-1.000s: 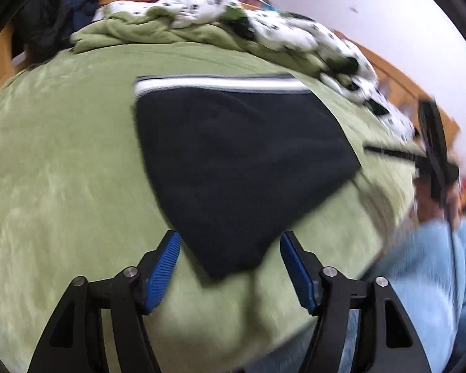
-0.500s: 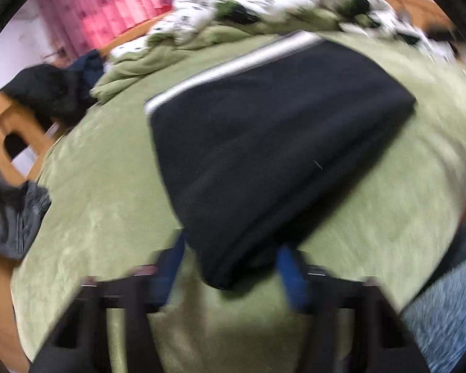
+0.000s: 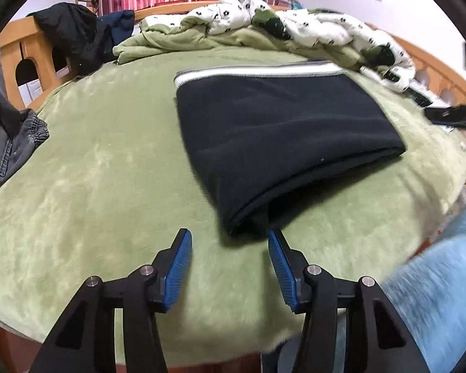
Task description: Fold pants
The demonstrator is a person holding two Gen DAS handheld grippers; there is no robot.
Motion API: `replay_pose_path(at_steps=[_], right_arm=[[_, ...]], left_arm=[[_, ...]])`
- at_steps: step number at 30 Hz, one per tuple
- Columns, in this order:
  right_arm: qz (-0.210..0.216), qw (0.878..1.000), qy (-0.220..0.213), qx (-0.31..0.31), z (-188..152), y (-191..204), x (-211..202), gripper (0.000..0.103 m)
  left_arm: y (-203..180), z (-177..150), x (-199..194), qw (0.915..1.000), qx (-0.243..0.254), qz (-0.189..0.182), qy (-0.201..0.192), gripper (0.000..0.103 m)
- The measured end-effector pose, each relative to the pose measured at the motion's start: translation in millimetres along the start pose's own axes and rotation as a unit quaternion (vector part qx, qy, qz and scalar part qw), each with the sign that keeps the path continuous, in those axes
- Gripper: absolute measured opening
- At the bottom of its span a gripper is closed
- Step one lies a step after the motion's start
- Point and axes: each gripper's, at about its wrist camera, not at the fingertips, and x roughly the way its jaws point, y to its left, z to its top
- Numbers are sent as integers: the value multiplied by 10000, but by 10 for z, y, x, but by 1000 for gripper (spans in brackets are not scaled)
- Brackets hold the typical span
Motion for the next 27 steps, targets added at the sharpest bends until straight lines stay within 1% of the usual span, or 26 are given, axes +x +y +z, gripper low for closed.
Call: replay_pose_path(at_steps=[2,3,4,5,6,8,9,10,12,13,14,15,16,17,18,20,22,23,24,25,27], right_arm=[[219,9997,23,-43,14,-25,24,50],[349,9994,12,-56,29,-32,37,50],[478,9988,5,-76,56,-32,57,50],[550,9984,-17,-131,83,-31,72,50],[604,9978,-87,-270,137,0,98,50],[773,9952,-174,-579,219,77,176,50],[873,9931,-139,-771,273,138,269,50],[908,9921,-82,-862,302,172,345,50],[985,9890,52,-1102,338,249,510,50],[983,9878,109,-1201,336,255,600,50],[967,9875,183,-1233,324,236,683,50],[935,9875,337,-1222,297,196,784,50],[821,9880,581,-1169,250,125,913,48],[771,9882,726,-1107,188,43,1010,48],[843,9879,752,-1065,125,-26,1036,48],[907,9877,719,-1048,67,-78,985,47],[957,9880,689,-1001,82,-117,912,47],[1004,9887,587,-944,102,-137,862,47],[1044,9907,360,-792,154,-166,803,47],[1060,9919,227,-667,177,-204,775,48],[1032,9934,96,-481,232,-209,813,48]], left_arm=[[140,87,-151,9993,-263,-215,-156,49],[178,166,-160,9986,-360,-308,-219,51],[217,275,-180,9971,-510,-464,-327,57],[236,410,-159,9954,-628,-599,-401,60],[223,568,-94,9943,-700,-684,-418,60],[151,763,62,9938,-632,-796,-462,60],[101,832,161,9942,-563,-788,-475,60],[44,881,306,9952,-499,-747,-380,60],[-30,859,527,9961,-396,-789,-71,60],[-52,789,655,9968,-322,-719,131,62],[-63,714,705,9976,-251,-628,141,63],[-64,627,684,9980,-160,-619,-1,66],[-59,577,635,9980,-138,-611,-76,68],[-36,545,574,9982,-157,-568,-89,68],[-3,535,529,9983,-207,-550,-49,68],[53,554,477,9975,-342,-616,-21,68],[135,592,463,9963,-563,-642,-22,67],[160,620,487,9955,-669,-672,-1,67],[173,639,519,9947,-752,-707,41,67],[187,650,573,9942,-813,-694,137,67],[166,615,652,9935,-899,-612,326,67]])
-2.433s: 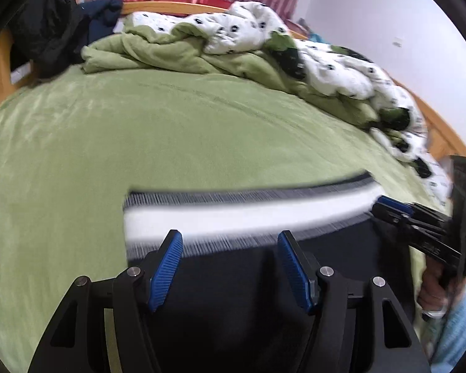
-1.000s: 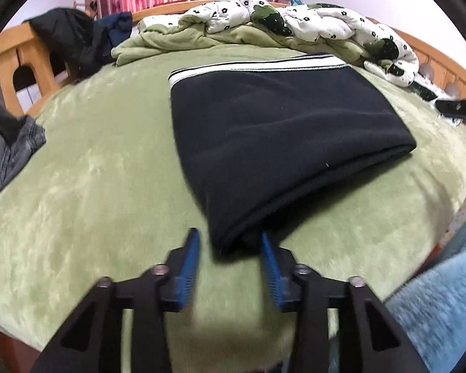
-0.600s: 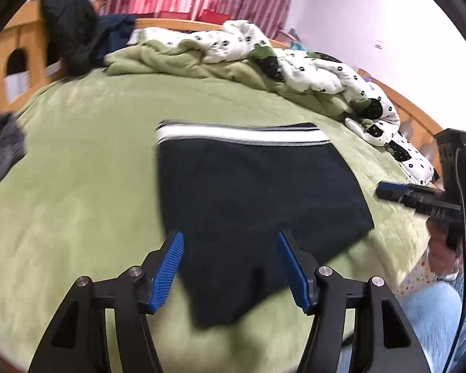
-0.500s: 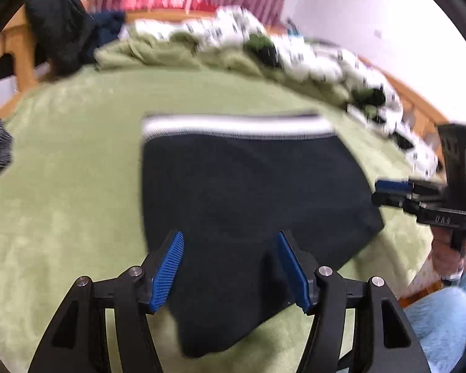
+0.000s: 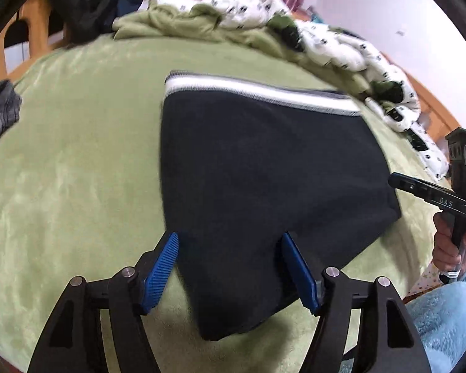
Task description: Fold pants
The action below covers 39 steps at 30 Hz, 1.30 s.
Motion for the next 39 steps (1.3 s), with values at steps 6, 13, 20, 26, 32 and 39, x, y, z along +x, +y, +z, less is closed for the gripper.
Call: replay_pose_path(at_steps=[6,13,20,26,32,39], right_arm=[[-334,9993,136,-38,-52,-4,171,48],[-528,9976,211,399,-94,4,-234,48],[-628,9964,-176,536,-78,263,-682,53],[-766,9930,-431,783,-29,495,-1016,59],[-680,9892,-775,1038,-82,682,-1303,61],[-1221,9843,-1139,574,-331,1053,-1458,86]], left_arm=[[4,-33,-124,9996,-172,136,176,68],[-73,-12,-458,9998,-163,131,-43,68],[-249,28,-881,9993,13,133,-339,68],[-398,107,-1188,9978,-70,-22,-662,68],[-669,29,-1336,9951,0,43,-987,68],[-763,-224,-1485,9905,202,391,-1300,71]])
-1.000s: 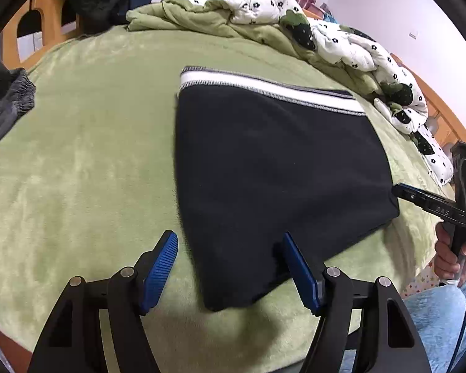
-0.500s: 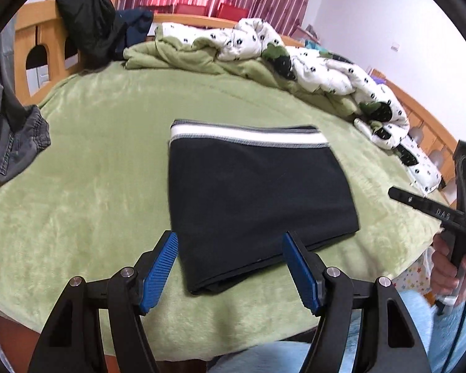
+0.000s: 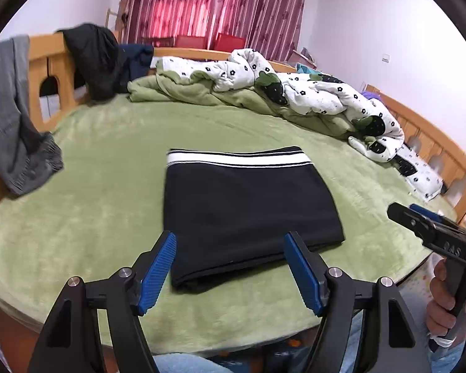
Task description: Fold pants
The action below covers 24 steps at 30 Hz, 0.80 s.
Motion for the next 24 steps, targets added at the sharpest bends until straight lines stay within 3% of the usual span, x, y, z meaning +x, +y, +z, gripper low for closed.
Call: replay_pose_path(at_steps=[2,8,11,13,24], right_arm=[[-65,9998,-123,-133,-96,35,-51,96],[-46,9995,-251,-167,-266,103,-173,100],[-40,9997,-218,-91,-294,76,-184,100],[-30,9999,-97,33,-304,42,-147,100],[-93,9999,58,129,-329,-32,-103,100]], left_arm=[[42,-32,-60,10000,-22,-11,-50,76],[153,-137,-63,9992,-348,-109,179,76],[217,-182,-59,9985,-514,-94,190,76],[232,-191,-34,9978,-621,117,206,76],[138,-189,-6,9982,-467,307,219,76]])
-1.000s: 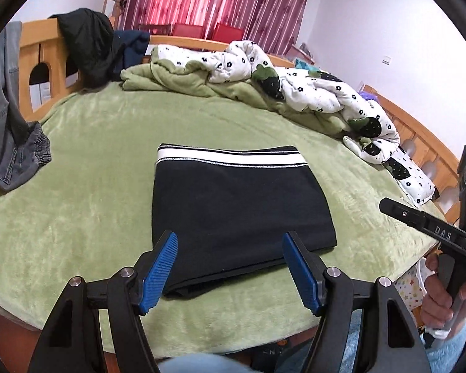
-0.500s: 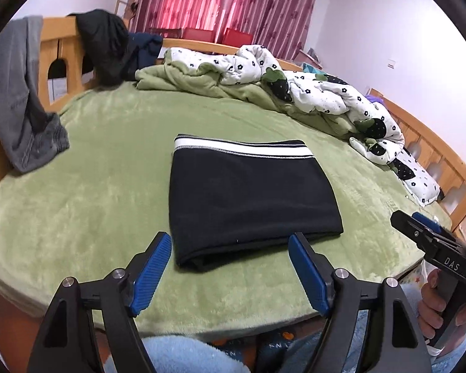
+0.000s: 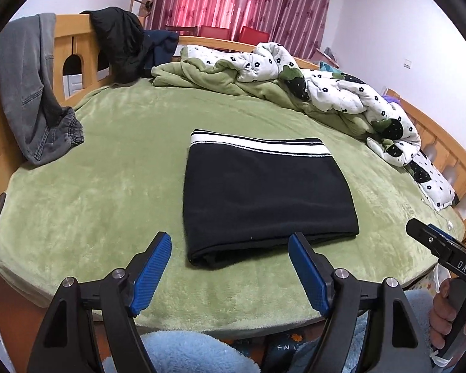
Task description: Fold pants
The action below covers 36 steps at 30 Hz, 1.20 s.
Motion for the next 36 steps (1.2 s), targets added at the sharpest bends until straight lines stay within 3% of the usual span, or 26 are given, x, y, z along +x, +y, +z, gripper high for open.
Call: replay_pose_path(at_steps=[36], right_arm=[[-18,9997,137,212,4,-88,65,100]], left_arm=[[83,6,13,9994,-142,-295,105,77]])
